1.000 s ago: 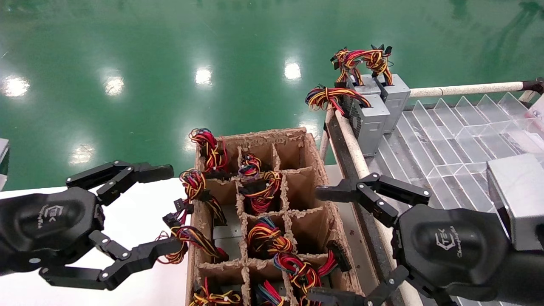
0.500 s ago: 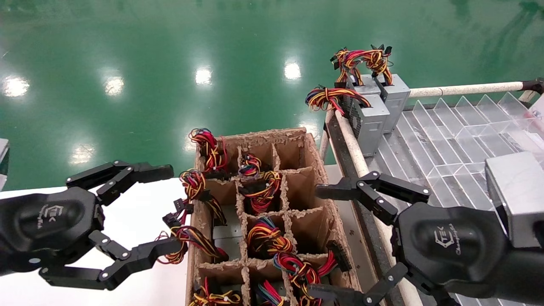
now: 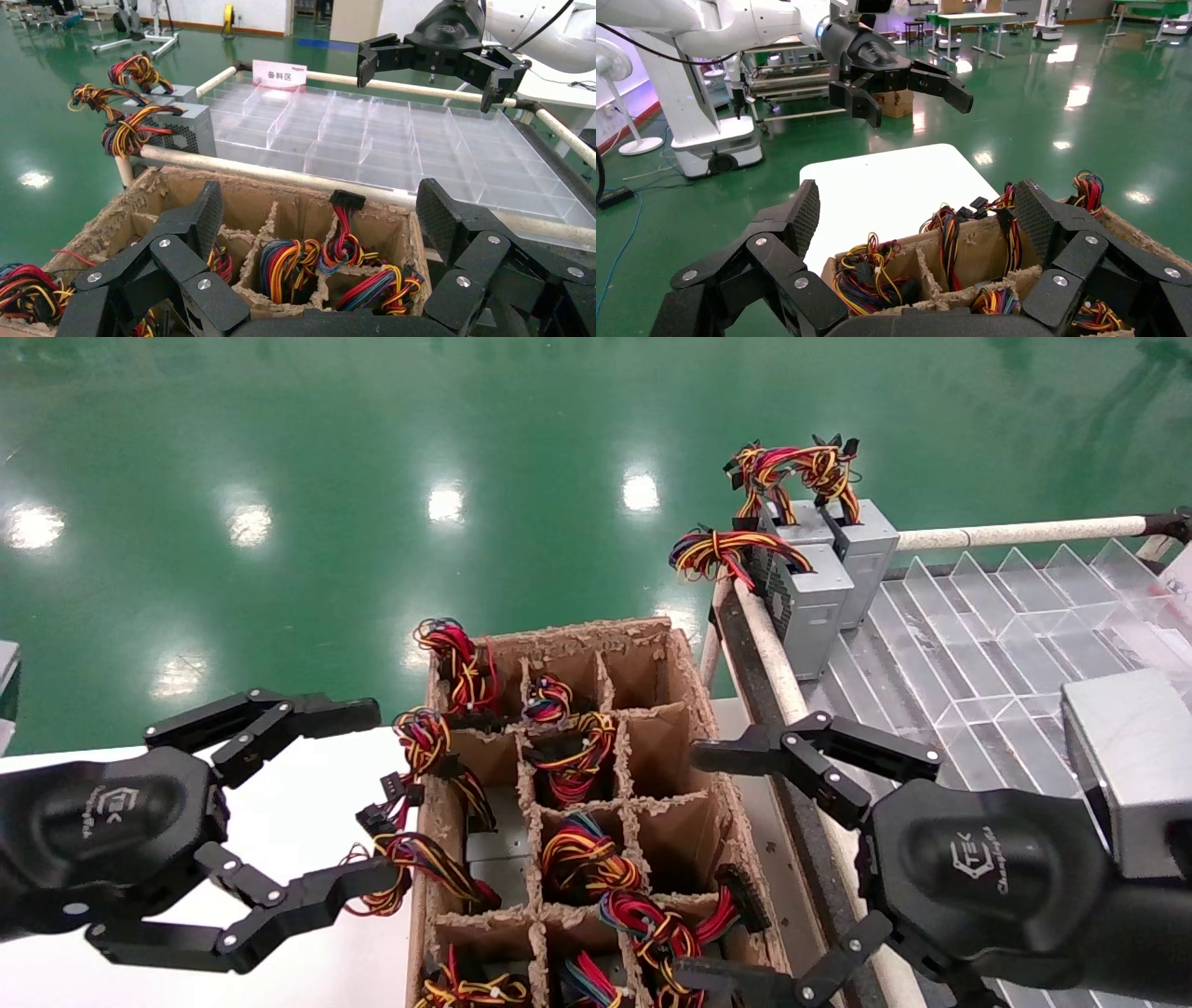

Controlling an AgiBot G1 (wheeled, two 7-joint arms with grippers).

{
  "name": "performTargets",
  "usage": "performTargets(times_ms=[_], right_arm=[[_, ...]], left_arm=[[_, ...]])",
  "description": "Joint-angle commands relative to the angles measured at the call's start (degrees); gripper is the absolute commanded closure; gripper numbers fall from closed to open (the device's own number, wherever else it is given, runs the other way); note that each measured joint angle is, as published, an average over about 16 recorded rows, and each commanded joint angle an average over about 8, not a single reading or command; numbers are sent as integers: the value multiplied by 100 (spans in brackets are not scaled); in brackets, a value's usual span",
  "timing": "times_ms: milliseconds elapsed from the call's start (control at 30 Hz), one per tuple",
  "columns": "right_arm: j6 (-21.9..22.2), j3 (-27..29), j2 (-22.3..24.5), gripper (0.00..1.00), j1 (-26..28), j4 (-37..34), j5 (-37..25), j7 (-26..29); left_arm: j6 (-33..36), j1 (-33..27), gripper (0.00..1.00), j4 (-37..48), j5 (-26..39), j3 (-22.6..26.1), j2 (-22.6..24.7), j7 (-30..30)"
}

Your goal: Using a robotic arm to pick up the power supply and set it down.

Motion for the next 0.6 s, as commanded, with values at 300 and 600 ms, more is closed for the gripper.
performTargets(times_ms=[300,600], right_arm=[[3,-1,-2,0,4,-4,-4,-2],[4,-1,-2,0,5,-4,-5,-2]], left_arm=[[0,0,0,0,0,0,0,0],[0,0,1,0,0,0,0,0]])
